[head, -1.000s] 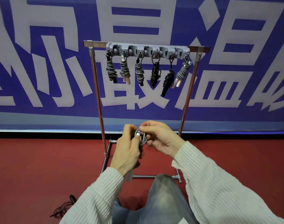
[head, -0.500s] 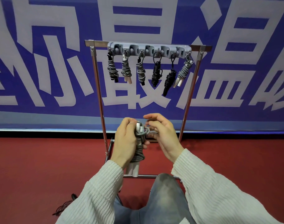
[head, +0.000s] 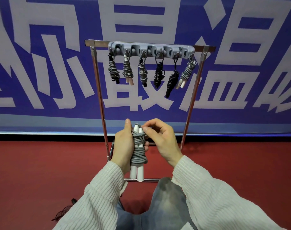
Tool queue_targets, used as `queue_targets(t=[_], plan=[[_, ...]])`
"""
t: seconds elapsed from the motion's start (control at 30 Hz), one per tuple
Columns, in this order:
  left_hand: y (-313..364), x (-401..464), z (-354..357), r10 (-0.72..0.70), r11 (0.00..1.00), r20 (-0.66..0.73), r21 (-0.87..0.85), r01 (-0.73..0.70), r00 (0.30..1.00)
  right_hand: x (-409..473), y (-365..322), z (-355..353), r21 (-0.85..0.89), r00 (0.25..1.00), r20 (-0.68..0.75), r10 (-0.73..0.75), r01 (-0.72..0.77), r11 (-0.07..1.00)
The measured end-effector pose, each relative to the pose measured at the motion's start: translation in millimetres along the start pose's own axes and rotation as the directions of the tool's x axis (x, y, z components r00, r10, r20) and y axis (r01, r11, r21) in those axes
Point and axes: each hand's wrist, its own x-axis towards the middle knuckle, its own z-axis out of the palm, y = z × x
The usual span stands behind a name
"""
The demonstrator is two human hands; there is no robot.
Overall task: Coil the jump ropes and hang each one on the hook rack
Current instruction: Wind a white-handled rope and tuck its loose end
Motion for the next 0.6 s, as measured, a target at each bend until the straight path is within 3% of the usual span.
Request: queue_targets(t=[0.13,0.23,0.37,0.47,0.6], plan=[[-1.1,-0.3,-0.9,-0.069,0.981,0.039,-0.176,0.075,0.997,-2.6,3.7,-1.1,0.125,0.991,0.114,0.065,-0.079,0.989],[-4.8,0.8,-1.8,-0.130,0.948,0.101,-0.279,0.153,0.986,-2.5,5.6,-0.4,0.127,0.992,0.097,0.075,-0.087,0.988],[-9.3,4.3,-4.2,-0.113,0.942,0.150,-0.297,0.153,0.982,-9.1,11.4,3.9,0.029,1.000,-0.007,-0.003,0.003,1.000],[-13.4,5.2,-5.6,-0.100,0.957,0.128,-0.258,0.131,0.987,-14.8,17.6,5.6,-0.046,1.000,0.021,-0.005,0.006,0.999],[-15.2,2.7,-5.7,-0.049,0.984,0.126,-0.162,0.069,0.991,-17.9,17.3,6.4,-0.021,1.000,0.000,0.004,-0.004,1.000]])
